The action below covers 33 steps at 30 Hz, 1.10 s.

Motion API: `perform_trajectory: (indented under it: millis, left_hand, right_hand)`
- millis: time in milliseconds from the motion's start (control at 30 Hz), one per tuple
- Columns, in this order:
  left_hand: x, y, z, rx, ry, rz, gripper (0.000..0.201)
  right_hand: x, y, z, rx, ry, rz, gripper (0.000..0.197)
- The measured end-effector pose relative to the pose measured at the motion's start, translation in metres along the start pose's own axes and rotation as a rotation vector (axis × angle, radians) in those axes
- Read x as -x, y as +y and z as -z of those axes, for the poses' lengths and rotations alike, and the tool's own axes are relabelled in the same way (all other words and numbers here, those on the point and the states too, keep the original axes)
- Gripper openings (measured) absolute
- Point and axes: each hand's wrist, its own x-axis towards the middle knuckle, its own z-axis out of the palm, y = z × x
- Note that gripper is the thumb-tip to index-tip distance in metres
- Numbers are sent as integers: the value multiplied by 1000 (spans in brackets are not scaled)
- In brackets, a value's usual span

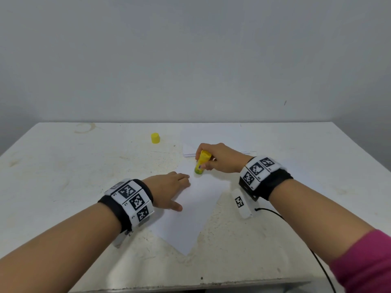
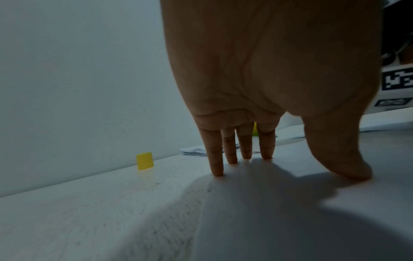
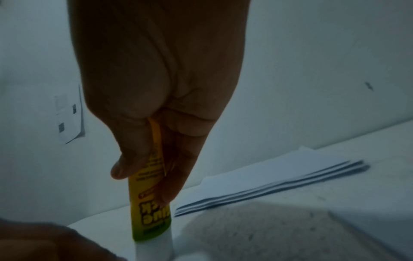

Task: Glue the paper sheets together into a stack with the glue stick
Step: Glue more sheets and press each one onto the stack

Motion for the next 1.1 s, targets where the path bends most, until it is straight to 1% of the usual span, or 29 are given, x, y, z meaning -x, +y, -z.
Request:
perform_trajectory:
  millis: [100, 167, 200, 267, 333, 467, 500, 533, 567, 633, 667, 800, 933, 1033, 1100]
  left_hand:
    - [-1, -4, -1, 26, 22, -16, 75]
    - [-2, -4, -1, 60, 40, -32, 79]
    - [-3, -4, 0, 45, 40, -35, 82]
    - [-6, -2, 3, -53, 32, -23, 84]
    - [-9, 0, 4, -129, 37, 14, 85]
    - [-8, 1, -3, -118, 76, 75, 92]
    - [-7, 0, -5, -97, 82, 77, 95]
    - [-5, -1, -5, -60, 79, 82, 95]
    - [-4, -2, -6, -18, 74, 87, 87]
    - [-2, -5, -6, 31, 90, 94, 64]
    - [-2, -7, -6, 32, 102, 105, 59]
    - [3, -8, -3, -36, 95, 182, 61]
    - [6, -10, -9, -66, 134, 188, 64]
    - [5, -14, -12, 1, 135, 183, 65]
    - [4, -18, -12, 51, 135, 182, 62]
  right_hand:
    - [20, 10, 10, 68, -54, -22, 20]
    - [33, 18, 16, 83, -68, -46, 19]
    - [39, 20, 18, 75, -71, -56, 19]
    - [45, 25, 21, 46, -60, -66, 18]
    - [45, 29, 21, -4, 8, -71, 18]
    - [36, 28, 17, -227, 271, -68, 17]
    - [32, 26, 15, -253, 302, -65, 17]
    - [29, 24, 12, -263, 312, -61, 17]
    - [25, 21, 9, -260, 307, -57, 17]
    - [16, 16, 2, -241, 282, -45, 17]
    - [12, 13, -1, -237, 271, -40, 17]
    - [-9, 0, -14, -201, 252, -24, 18]
    - [-26, -14, -25, -151, 222, 10, 21]
    - [-30, -19, -26, -103, 179, 2, 24]
    - [-24, -18, -21, -60, 122, 3, 23]
